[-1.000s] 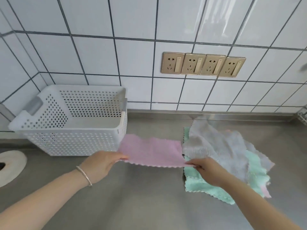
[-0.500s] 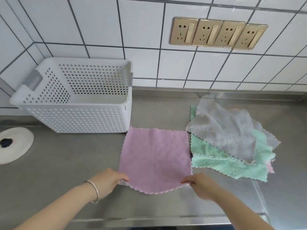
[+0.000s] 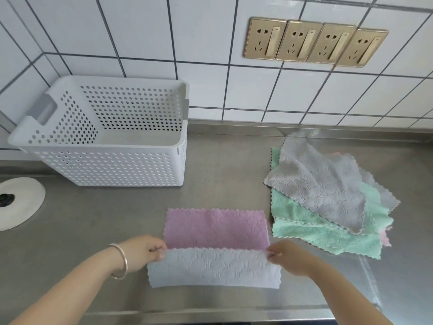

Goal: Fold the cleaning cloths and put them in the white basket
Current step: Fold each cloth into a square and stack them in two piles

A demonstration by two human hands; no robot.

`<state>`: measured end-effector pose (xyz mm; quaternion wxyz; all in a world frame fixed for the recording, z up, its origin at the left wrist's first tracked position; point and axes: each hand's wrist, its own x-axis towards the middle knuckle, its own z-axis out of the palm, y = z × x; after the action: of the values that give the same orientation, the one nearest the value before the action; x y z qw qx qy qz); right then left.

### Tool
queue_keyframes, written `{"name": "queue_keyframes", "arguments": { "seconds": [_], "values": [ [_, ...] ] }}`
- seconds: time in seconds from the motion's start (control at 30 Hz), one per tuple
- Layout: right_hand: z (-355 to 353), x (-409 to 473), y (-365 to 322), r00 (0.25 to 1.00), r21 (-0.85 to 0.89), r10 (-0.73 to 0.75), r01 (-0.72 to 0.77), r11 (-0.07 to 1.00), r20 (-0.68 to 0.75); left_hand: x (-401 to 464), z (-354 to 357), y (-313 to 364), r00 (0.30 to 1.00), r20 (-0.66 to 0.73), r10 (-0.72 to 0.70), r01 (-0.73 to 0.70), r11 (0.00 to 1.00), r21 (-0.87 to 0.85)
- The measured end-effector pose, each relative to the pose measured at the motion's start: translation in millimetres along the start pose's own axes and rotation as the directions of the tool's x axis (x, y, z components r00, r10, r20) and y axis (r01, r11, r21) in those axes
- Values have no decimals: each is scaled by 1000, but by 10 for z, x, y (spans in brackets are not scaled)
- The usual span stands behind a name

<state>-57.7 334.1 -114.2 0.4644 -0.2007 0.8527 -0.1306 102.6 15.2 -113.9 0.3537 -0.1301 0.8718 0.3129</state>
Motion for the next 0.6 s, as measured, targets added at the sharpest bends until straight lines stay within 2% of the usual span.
{"name": "queue_keyframes", "arguments": {
  "seconds": [0.1, 0.17, 0.23, 0.43, 0.6],
  "values": [
    [-30, 164, 19, 974, 289, 76, -11, 957, -212, 160, -40, -51, 972, -218, -86, 26, 964, -266],
    [-1, 285, 11, 949, 442, 155, -18, 897, -276, 289, -29, -59, 925, -327, -196, 43, 905, -422],
    [34, 415, -12, 928, 529, 219, -27, 848, -303, 440, 12, -73, 878, -386, -284, 62, 867, -495],
    [31, 718, -88, 871, 512, 282, -42, 858, -401, 786, 46, -121, 771, -464, -436, 185, 851, -492],
    [63, 780, -102, 829, 524, 309, -23, 851, -465, 912, 42, -137, 723, -515, -460, 245, 868, -432]
  ]
}}
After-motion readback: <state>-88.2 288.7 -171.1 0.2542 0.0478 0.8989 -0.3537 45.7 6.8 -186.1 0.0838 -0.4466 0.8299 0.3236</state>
